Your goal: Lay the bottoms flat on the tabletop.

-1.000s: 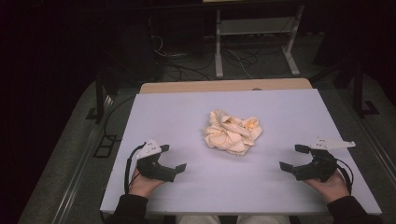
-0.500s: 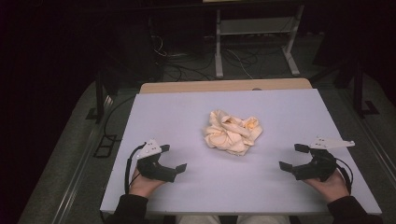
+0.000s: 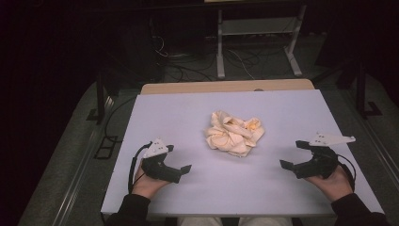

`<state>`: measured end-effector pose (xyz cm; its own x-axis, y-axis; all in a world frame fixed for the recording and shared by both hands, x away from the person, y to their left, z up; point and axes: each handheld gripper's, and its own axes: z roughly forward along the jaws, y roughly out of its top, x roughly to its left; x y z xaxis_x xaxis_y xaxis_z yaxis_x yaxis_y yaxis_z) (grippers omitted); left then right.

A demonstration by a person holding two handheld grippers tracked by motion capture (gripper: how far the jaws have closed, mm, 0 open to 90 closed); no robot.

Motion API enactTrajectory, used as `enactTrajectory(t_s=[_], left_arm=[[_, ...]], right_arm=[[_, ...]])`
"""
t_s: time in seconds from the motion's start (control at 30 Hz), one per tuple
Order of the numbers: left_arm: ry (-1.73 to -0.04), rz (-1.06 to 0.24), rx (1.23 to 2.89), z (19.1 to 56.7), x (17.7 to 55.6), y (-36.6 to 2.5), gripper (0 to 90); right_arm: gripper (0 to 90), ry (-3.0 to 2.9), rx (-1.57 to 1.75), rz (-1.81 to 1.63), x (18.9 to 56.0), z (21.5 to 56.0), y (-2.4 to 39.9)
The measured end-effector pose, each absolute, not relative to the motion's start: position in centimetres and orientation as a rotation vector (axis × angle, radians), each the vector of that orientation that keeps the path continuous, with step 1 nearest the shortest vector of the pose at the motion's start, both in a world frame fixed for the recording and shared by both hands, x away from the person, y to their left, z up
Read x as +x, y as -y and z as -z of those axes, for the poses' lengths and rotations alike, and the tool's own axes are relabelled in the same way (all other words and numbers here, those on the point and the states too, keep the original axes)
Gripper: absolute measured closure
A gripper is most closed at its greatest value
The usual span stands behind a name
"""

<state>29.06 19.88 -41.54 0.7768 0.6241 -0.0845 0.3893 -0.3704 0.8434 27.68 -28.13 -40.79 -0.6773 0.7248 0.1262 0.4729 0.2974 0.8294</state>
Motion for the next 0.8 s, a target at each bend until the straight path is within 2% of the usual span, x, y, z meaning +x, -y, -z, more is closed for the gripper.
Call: enactTrajectory(t_s=[0.33, 0.8], left_arm=[[-0.753, -0.312, 2.016, 40.6, 30.3, -19.1, 0.0], [-0.726, -0.352, 2.026, 38.2, 32.9, -18.3, 0.0]], right_arm=[[0.0, -2.325, 1.012, -1.289, 29.5, 38.6, 26.7], [0.0, -2.363, 0.988, -1.234, 32.3, 37.6, 25.7]])
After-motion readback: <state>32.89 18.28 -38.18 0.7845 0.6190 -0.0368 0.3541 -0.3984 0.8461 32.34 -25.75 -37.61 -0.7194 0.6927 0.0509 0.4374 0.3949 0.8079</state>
